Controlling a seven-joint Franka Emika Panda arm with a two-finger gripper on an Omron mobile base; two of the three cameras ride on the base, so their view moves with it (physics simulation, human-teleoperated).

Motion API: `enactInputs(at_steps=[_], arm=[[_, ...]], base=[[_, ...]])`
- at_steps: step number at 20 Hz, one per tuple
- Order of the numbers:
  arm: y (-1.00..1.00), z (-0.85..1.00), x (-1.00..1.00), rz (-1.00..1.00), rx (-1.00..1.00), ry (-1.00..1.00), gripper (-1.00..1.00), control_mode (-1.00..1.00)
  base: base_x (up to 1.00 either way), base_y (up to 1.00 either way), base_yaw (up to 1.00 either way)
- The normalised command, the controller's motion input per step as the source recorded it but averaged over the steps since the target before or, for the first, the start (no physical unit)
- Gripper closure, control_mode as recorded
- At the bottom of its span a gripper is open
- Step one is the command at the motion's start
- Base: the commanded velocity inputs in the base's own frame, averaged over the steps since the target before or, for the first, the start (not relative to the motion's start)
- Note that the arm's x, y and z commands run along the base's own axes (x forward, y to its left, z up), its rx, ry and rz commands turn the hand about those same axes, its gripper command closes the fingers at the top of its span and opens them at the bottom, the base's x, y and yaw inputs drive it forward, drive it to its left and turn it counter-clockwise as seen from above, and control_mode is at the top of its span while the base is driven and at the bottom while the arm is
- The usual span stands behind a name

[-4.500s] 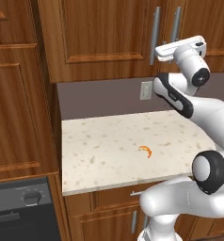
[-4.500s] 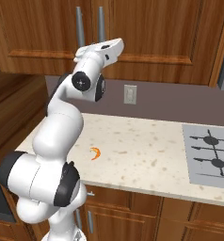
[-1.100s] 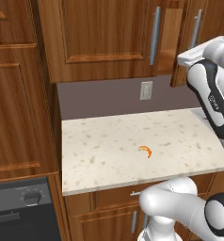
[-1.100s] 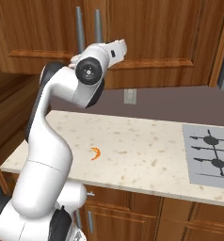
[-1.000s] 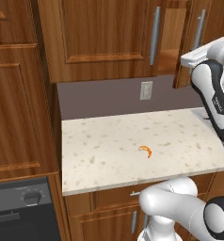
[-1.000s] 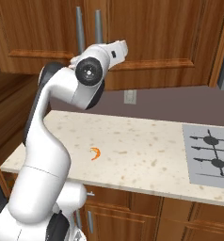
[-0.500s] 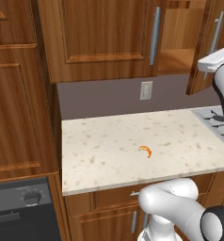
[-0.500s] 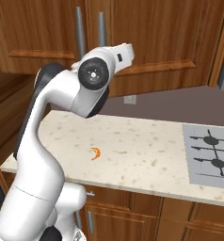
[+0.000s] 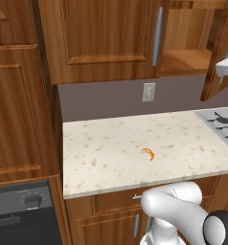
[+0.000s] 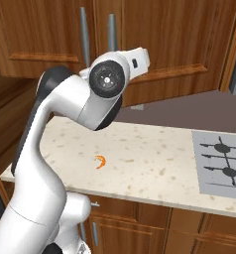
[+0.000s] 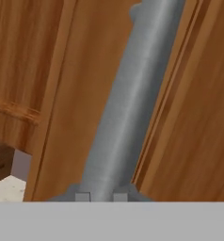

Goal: Retrieve the tupperware from the cabinet, then place the raw meat into the tupperware to avoid contamination.

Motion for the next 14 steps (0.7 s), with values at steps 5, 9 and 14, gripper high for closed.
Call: enactInputs(at_steps=[5,9,14], arm=[[-0.12,-0.04,-0.06,0.0,0.0,0.0,-1.0,-1.0],[0.0,0.0,0.02,0.0,0.0,0.0,-1.0,-1.0],[-0.16,0.0,-0.22,0.01,0.0,-0.01,-1.0,-1.0]], base=[[0.0,0.0,0.0],[0.0,0.0,0.0],[0.0,0.0,0.0]])
